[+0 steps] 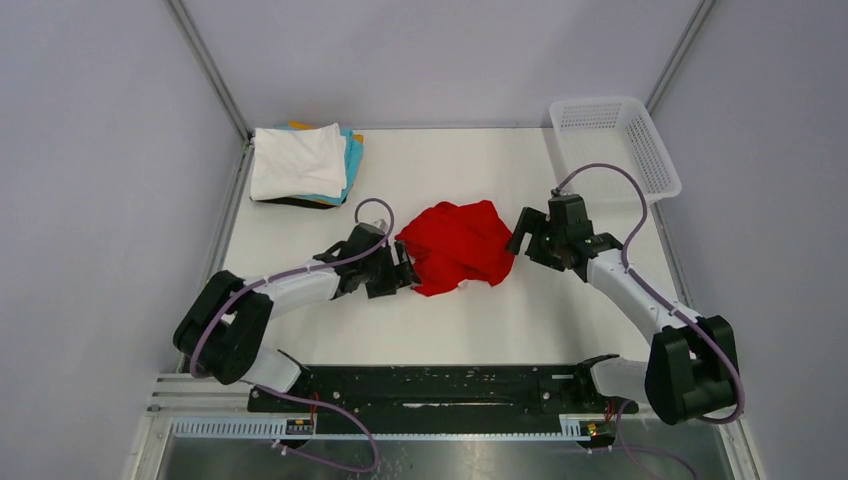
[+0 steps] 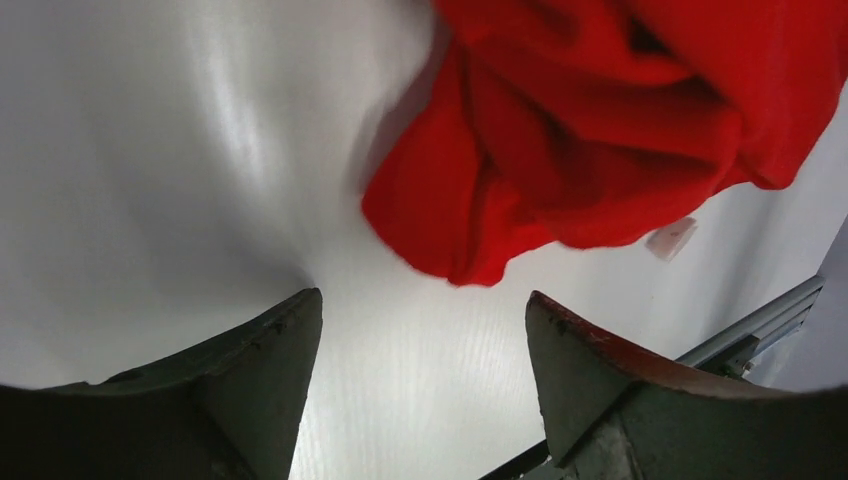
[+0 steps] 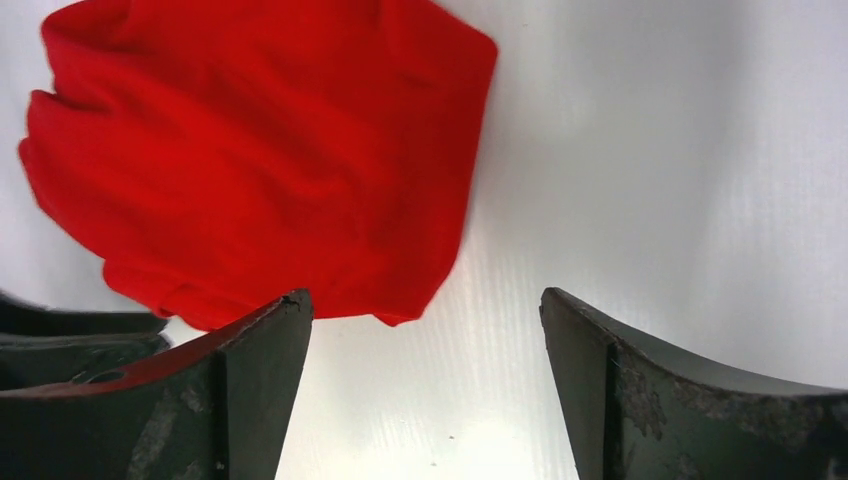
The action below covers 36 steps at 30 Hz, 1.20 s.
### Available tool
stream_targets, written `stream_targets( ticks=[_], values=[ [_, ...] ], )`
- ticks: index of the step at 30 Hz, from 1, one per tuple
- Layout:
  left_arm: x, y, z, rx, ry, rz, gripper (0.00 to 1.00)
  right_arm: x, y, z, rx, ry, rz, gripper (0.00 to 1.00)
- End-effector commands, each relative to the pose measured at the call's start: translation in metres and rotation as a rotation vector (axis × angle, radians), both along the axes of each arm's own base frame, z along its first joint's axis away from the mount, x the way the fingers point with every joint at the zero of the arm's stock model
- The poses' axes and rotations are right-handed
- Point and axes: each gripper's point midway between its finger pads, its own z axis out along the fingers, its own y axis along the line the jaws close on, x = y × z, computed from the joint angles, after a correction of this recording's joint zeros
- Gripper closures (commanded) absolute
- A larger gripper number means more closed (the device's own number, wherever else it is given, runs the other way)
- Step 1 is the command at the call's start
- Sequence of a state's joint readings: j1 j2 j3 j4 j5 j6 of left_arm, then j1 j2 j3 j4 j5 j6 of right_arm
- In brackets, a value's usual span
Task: Fold and stack the t-shirts
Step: Flatten out the tshirt
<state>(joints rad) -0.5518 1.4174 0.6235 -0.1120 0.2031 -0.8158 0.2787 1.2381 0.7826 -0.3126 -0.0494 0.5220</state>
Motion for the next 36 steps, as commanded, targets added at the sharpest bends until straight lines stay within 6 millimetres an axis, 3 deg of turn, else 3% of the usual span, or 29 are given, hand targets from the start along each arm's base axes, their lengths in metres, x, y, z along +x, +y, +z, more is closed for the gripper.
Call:
stream_targets(
  ticks=[1, 10, 12, 14, 20, 21, 23, 25, 26, 31, 36],
  values=[
    [0.031, -0.025, 0.010, -0.012, -0.075, 0.012, 0.29, 0.018, 0.024, 0.007, 0.122, -0.020, 0.018, 0.10],
    [0.033, -0.046, -0.019, 0.068, -0.021, -0.011, 0.62, 0.028, 0.038, -0.026, 0.183, 0.058, -0.004, 0.23],
    [0.036, -0.042, -0.022, 0.107, -0.021, 0.011, 0.75, 0.030, 0.038, -0.035, 0.179, 0.075, -0.015, 0.26],
    [0.041, -0.036, -0.022, 0.143, -0.033, 0.035, 0.99, 0.031, 0.041, -0.044, 0.188, 0.104, -0.011, 0.31],
    [0.052, -0.015, -0.001, 0.225, -0.112, 0.089, 1.00, 0.029, 0.045, -0.063, 0.188, 0.165, 0.002, 0.39],
    [0.052, -0.013, 0.002, 0.232, -0.122, 0.094, 1.00, 0.029, 0.046, -0.067, 0.189, 0.171, 0.002, 0.44],
    [0.052, -0.008, 0.010, 0.240, -0.142, 0.105, 1.00, 0.032, 0.049, -0.066, 0.204, 0.163, 0.007, 0.68],
    [0.052, -0.001, 0.018, 0.256, -0.162, 0.123, 1.00, 0.037, 0.049, -0.059, 0.207, 0.134, 0.001, 0.93],
    [0.053, 0.004, 0.023, 0.270, -0.176, 0.138, 1.00, 0.040, 0.046, -0.055, 0.195, 0.115, -0.011, 1.00],
    [0.058, 0.042, 0.073, 0.369, -0.299, 0.249, 1.00, 0.053, 0.014, -0.003, 0.059, -0.060, -0.083, 1.00],
    [0.060, 0.086, 0.158, 0.409, -0.492, 0.401, 1.00, 0.049, -0.021, 0.085, -0.075, -0.277, -0.120, 1.00]
  ],
)
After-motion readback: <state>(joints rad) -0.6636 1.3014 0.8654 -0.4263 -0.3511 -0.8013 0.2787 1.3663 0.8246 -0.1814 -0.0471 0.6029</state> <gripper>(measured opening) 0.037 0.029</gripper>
